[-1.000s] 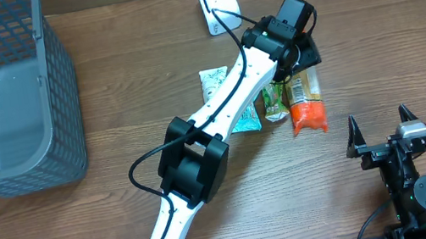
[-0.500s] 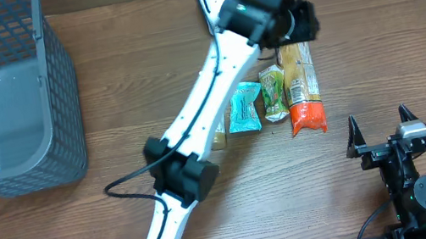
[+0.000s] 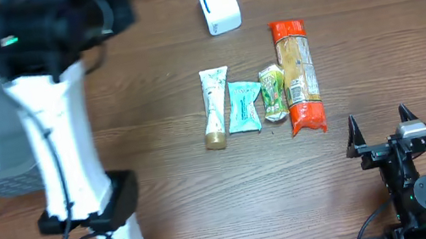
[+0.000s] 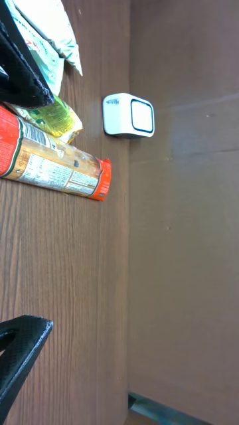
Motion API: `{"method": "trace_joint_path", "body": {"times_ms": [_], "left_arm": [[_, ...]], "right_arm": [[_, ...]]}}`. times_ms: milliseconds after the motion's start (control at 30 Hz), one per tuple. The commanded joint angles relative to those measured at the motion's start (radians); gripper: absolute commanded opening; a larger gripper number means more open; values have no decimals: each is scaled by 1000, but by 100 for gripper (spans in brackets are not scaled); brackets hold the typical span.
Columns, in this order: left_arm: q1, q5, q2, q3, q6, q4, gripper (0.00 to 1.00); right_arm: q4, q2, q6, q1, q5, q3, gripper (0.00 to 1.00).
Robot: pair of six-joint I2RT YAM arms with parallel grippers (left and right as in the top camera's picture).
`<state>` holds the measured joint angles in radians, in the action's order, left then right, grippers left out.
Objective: Scan the item barcode
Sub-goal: 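Return the left gripper to hover over the empty basket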
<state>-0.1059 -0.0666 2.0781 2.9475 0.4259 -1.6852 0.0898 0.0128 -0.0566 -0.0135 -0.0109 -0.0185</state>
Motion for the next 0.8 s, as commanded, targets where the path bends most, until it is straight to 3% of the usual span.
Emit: {"method": "trace_joint_path", "body": {"times_ms": [0, 100, 200, 367, 467, 767], "left_arm": [[126, -56, -85, -38, -73, -5, 4], [188, -114, -149, -138, -115, -5, 4], [229, -14, -243, -326, -103, -5, 4], [289, 181, -360, -608, 57, -4, 4], [341, 274, -373, -685, 133, -4, 4], [518, 267, -362, -830, 133, 36, 4]], "right_arm": [[-6, -10, -4, 3, 9, 10, 100], [-6, -10, -4, 3, 10, 10, 100], [-6, -10, -4, 3, 9, 10, 100], [-6, -10, -4, 3, 10, 10, 100], [-6, -10, -4, 3, 9, 10, 100], [-6, -10, -4, 3, 10, 10, 100]]}}
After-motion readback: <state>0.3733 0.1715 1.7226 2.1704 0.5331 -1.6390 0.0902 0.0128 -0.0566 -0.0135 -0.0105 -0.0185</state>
